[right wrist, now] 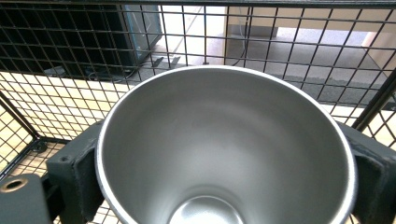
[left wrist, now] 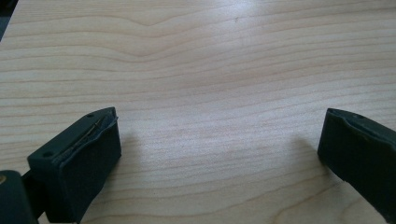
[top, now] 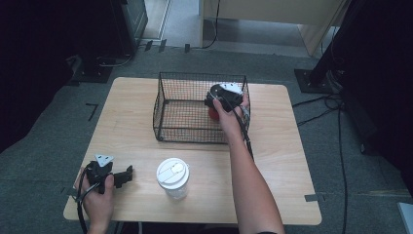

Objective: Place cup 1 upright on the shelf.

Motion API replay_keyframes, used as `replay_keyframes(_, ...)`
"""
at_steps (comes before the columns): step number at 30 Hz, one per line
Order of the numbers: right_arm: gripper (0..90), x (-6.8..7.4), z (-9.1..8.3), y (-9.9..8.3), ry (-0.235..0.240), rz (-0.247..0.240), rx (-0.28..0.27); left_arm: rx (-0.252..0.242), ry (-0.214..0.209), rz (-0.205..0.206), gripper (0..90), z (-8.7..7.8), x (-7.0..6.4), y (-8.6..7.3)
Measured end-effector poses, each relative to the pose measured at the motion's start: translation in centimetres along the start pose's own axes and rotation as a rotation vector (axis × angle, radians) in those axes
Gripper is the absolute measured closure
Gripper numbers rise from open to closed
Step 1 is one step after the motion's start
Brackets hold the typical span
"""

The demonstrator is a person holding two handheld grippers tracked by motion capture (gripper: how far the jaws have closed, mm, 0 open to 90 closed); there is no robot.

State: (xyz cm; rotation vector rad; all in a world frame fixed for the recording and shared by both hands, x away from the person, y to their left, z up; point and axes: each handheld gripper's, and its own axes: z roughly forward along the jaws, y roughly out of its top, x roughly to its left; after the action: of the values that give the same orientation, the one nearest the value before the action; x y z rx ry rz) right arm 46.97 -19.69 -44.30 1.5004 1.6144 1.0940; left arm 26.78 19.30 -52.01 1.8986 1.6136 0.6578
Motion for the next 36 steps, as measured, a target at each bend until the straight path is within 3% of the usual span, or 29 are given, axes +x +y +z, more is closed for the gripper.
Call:
replay_keyframes(4, 5.9, 0.0, -0.1, 0.1, 0.002, 0.017, 0.008, 0.000, 0.000, 0.000, 0.0, 0.0, 0.0, 0.0)
replay_keyframes(7, 0.0, 0.1, -0.2, 0.3, 0.010, 0.037, 0.017, 0.000, 0.000, 0.000, 0.0, 0.0, 0.0, 0.0)
replay_keyframes(11, 0.0, 0.6, -0.3, 0.5, 0.000, 0.026, 0.014, 0.000, 0.000, 0.000, 0.0, 0.0, 0.0, 0.0)
replay_keyframes(19, 0.0, 0.7, -0.9, 1.1, 0.012, 0.032, -0.021, 0.000, 0.000, 0.000, 0.0, 0.0, 0.0, 0.0)
replay_keyframes(23, 0.0, 0.7, -1.6, 2.0, -0.001, 0.058, -0.055, 0.000, 0.000, 0.000, 0.0, 0.0, 0.0, 0.0)
replay_keyframes(36, 0.0, 1.2, -3.7, 3.3, 0.008, 0.015, -0.097, 0.000, 0.000, 0.000, 0.0, 0.0, 0.0, 0.0)
